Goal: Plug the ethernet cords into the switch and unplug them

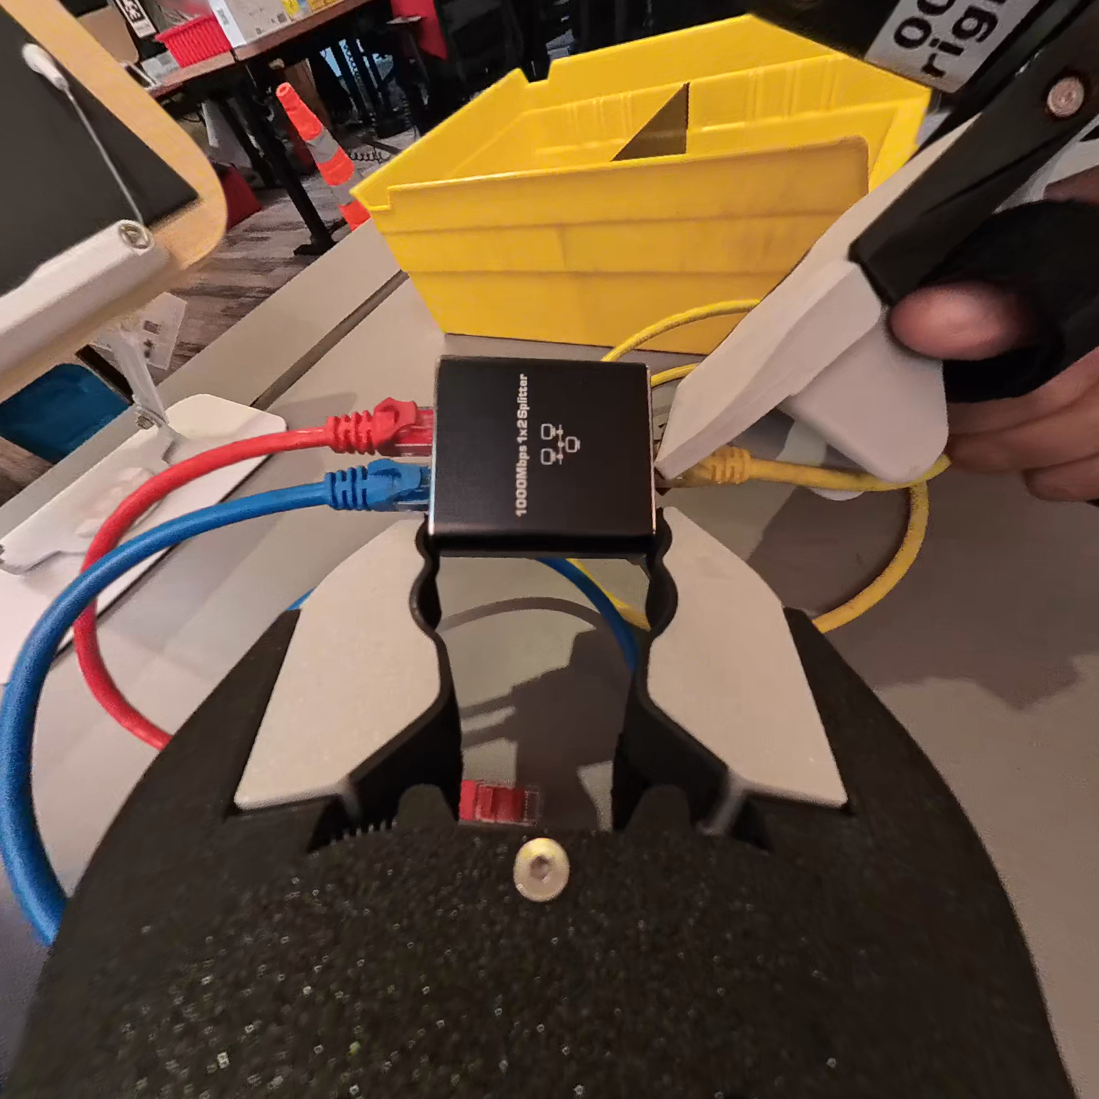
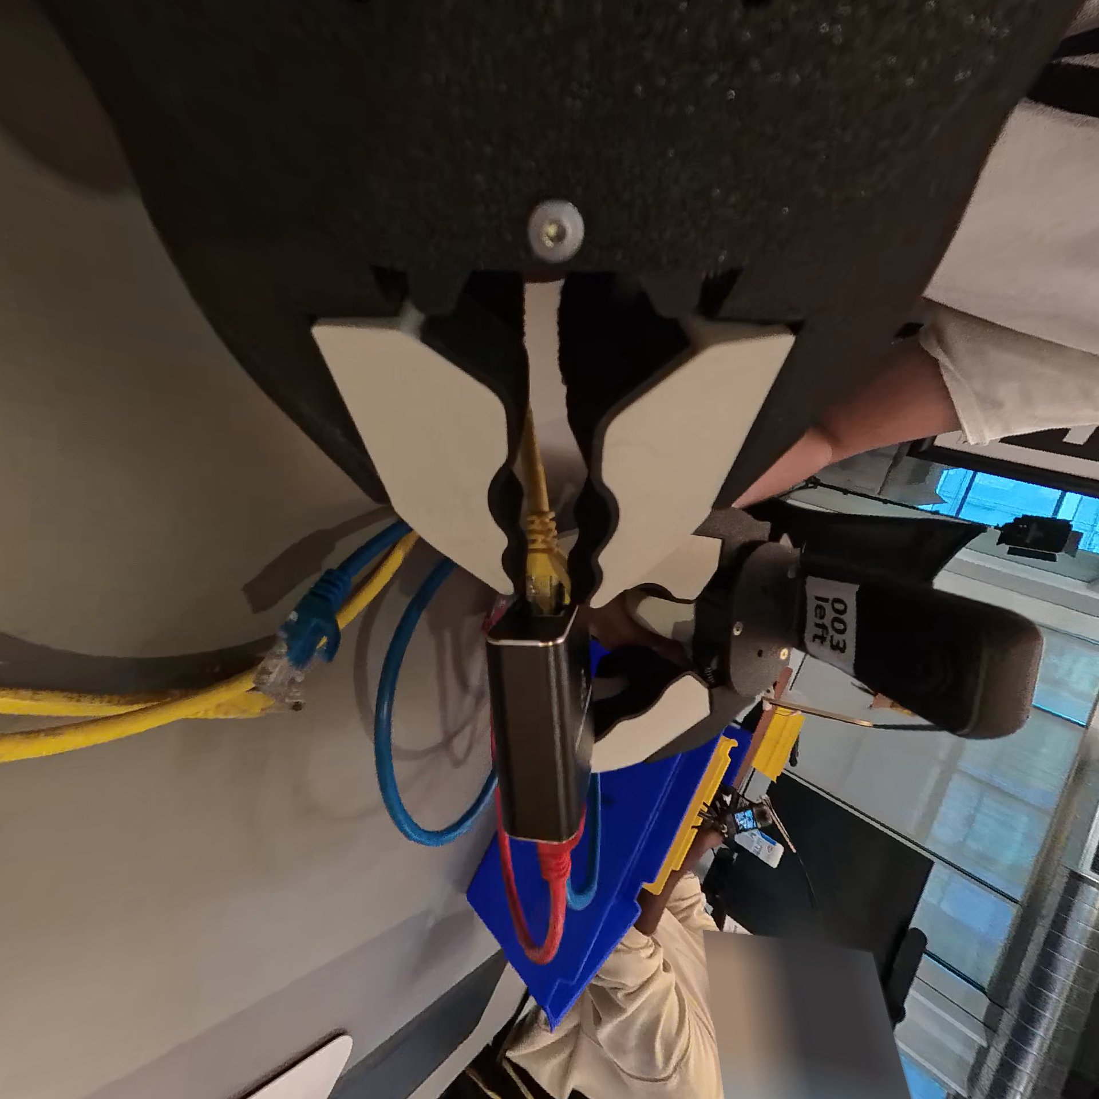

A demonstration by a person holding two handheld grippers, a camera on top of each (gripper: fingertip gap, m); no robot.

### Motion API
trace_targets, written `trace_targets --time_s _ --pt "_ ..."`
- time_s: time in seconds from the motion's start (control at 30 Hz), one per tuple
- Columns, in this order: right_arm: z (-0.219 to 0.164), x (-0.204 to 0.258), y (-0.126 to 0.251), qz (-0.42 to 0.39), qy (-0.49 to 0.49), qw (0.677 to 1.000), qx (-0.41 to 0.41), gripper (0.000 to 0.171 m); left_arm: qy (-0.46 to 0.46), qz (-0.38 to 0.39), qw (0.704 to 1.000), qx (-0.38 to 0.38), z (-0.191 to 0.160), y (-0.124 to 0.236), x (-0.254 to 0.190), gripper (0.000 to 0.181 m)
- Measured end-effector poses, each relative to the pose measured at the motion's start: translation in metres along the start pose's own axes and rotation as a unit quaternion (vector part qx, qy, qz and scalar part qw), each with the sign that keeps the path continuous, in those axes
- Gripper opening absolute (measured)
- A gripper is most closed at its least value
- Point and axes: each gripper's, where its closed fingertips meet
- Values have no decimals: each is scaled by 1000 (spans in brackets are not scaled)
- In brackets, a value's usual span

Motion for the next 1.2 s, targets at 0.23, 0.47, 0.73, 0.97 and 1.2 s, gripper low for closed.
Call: trace_targets --time_s 0.23,0.47,0.73,0.97,1.2 --pt "-4 7 7 -16 31 998 43 14 60 -65 996 -14 0 0 -11 68" --pt "-7 0 10 -75 107 990 47 15 51 -64 997 -2 -4 -5 -16 68" --pt "-15 -2 25 -343 579 735 79 33 133 -110 983 54 -20 -9 -15 68" --pt "-10 -24 15 -402 777 464 137 30 163 -128 974 88 -30 -8 -17 68" --pt "-11 -21 2 -383 817 395 174 30 186 -144 966 107 -37 -6 -17 68"
Point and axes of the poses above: each gripper's, where its closed fingertips meet, y back along the fingers, z out of its top, x = y × z across the jaws, and after that the axes turned 2 degrees about -y, right-handed
